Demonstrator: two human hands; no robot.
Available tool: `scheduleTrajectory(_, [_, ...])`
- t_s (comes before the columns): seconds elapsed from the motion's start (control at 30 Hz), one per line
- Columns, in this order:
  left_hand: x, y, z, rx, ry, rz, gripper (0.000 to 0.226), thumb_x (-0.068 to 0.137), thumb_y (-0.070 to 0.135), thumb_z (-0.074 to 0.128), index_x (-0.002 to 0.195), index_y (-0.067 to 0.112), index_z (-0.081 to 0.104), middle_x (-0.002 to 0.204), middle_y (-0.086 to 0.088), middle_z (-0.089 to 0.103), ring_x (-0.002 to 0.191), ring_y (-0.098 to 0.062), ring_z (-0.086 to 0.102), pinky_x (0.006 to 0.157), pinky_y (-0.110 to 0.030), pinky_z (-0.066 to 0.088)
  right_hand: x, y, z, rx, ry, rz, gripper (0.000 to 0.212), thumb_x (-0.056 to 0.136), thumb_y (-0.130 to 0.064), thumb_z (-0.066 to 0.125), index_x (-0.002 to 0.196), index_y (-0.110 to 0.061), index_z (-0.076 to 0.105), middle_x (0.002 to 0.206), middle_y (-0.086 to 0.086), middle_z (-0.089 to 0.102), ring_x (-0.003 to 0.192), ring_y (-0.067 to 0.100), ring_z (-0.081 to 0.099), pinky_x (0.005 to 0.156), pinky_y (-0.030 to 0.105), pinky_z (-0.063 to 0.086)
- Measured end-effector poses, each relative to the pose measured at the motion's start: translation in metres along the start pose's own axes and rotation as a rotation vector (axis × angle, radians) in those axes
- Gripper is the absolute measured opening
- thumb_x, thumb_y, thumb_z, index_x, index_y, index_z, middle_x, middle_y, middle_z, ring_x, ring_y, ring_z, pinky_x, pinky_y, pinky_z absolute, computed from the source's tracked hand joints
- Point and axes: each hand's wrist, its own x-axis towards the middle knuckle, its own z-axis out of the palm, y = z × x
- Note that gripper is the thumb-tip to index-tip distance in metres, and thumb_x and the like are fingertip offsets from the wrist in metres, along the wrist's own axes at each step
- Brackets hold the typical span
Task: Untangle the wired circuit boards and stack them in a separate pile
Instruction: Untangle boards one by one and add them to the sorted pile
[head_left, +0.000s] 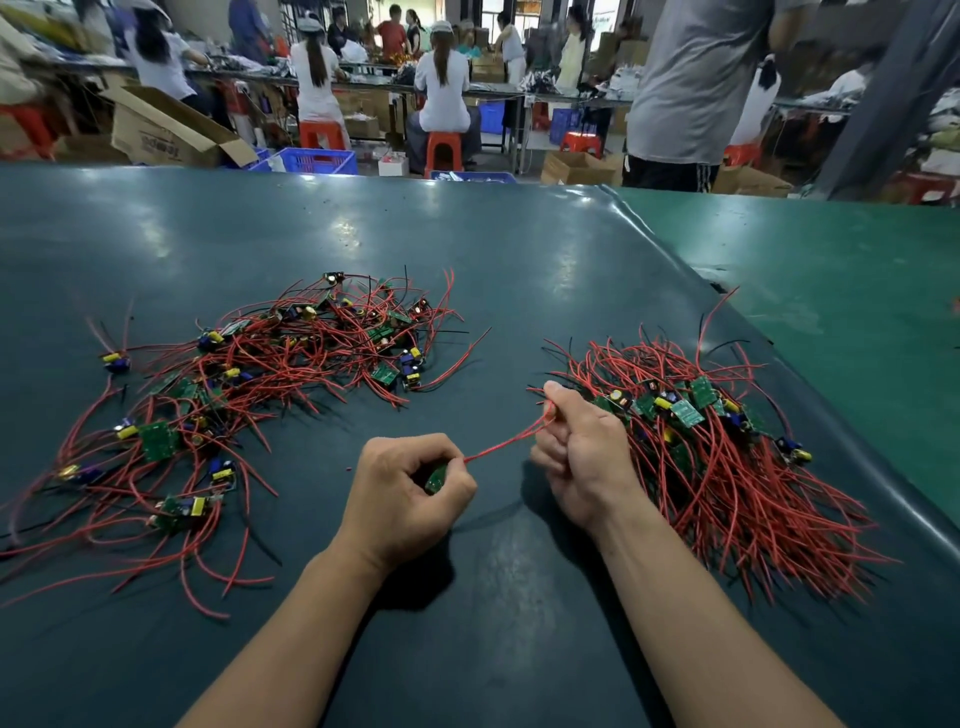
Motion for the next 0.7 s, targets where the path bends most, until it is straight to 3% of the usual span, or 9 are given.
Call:
scheduleTrajectory(0.1, [0.001,-0.003,0.001,-0.001,0.040,-0.036,0.029,0.075,0.033,0.051,0.056,0.012,0.055,0.045,-0.004,0.041,0.041,-0.014,0.033,0.043,-0.027,0.028,0.001,-0.001,-0.003,-0.059,-0.020,0.003,0.027,0.095,-0.027,0.060,0.079,-0.005,0.066,0.047,-0.005,0.043,0.033,0.004,0.028,0.034,0.015,0.022])
scheduleTrajectory(0.17, [0.002,-0.003,0.002,0.001,0.078,-0.049,0.028,0.077,0.033,0.051,0.057,0.014,0.055,0.045,0.004,0.037,0.042,-0.006,0.030,0.044,-0.020,0.027,-0.001,0.000,-0.004,-0.127,-0.084,0.038,0.036,0.086,-0.041,0.064,0.090,-0.005,0.069,0.053,-0.004,0.052,0.036,0.005,0.034,0.035,0.015,0.026])
scheduleTrajectory(0.23, [0.002,-0.004,0.003,0.027,0.069,-0.060,0.027,0.076,0.035,0.052,0.058,0.015,0.057,0.046,0.003,0.040,0.043,-0.005,0.033,0.045,-0.021,0.030,-0.006,0.005,-0.003,-0.271,-0.177,0.058,0.039,0.079,-0.045,0.067,0.088,-0.008,0.072,0.054,-0.004,0.055,0.037,0.004,0.038,0.036,0.016,0.029])
scheduleTrajectory(0.37, [-0.001,-0.003,0.007,0.250,-0.159,0.040,0.032,0.076,0.037,0.051,0.059,0.011,0.059,0.050,-0.001,0.049,0.047,-0.022,0.047,0.049,-0.032,0.043,-0.015,0.012,-0.004,-0.456,-0.289,0.047,0.021,0.085,-0.020,0.073,0.075,-0.001,0.073,0.050,0.000,0.053,0.036,0.007,0.038,0.036,0.016,0.031])
scheduleTrajectory(0.5, [-0.001,0.000,0.007,0.294,-0.170,0.081,0.032,0.075,0.034,0.050,0.057,0.009,0.058,0.049,-0.003,0.048,0.047,-0.024,0.044,0.048,-0.030,0.040,-0.016,0.011,-0.001,-0.575,-0.242,-0.056,0.017,0.087,-0.008,0.070,0.071,-0.003,0.073,0.049,0.000,0.053,0.036,0.006,0.038,0.037,0.016,0.030])
scheduleTrajectory(0.63, [-0.001,0.004,0.002,0.137,-0.140,0.063,0.026,0.072,0.028,0.052,0.052,0.012,0.055,0.046,0.001,0.036,0.043,-0.013,0.034,0.047,-0.019,0.027,-0.012,0.003,-0.001,-0.306,-0.091,-0.014,0.034,0.089,-0.005,0.064,0.057,-0.012,0.073,0.065,0.007,0.053,0.035,0.005,0.031,0.035,0.016,0.023])
scheduleTrajectory(0.7, [-0.001,0.004,0.001,0.034,-0.131,0.023,0.024,0.071,0.027,0.050,0.051,0.014,0.053,0.046,-0.003,0.035,0.043,-0.009,0.031,0.045,-0.020,0.025,-0.009,-0.003,-0.002,-0.096,-0.097,0.060,0.031,0.090,-0.007,0.061,0.061,-0.011,0.071,0.063,0.004,0.049,0.034,0.004,0.029,0.033,0.015,0.022])
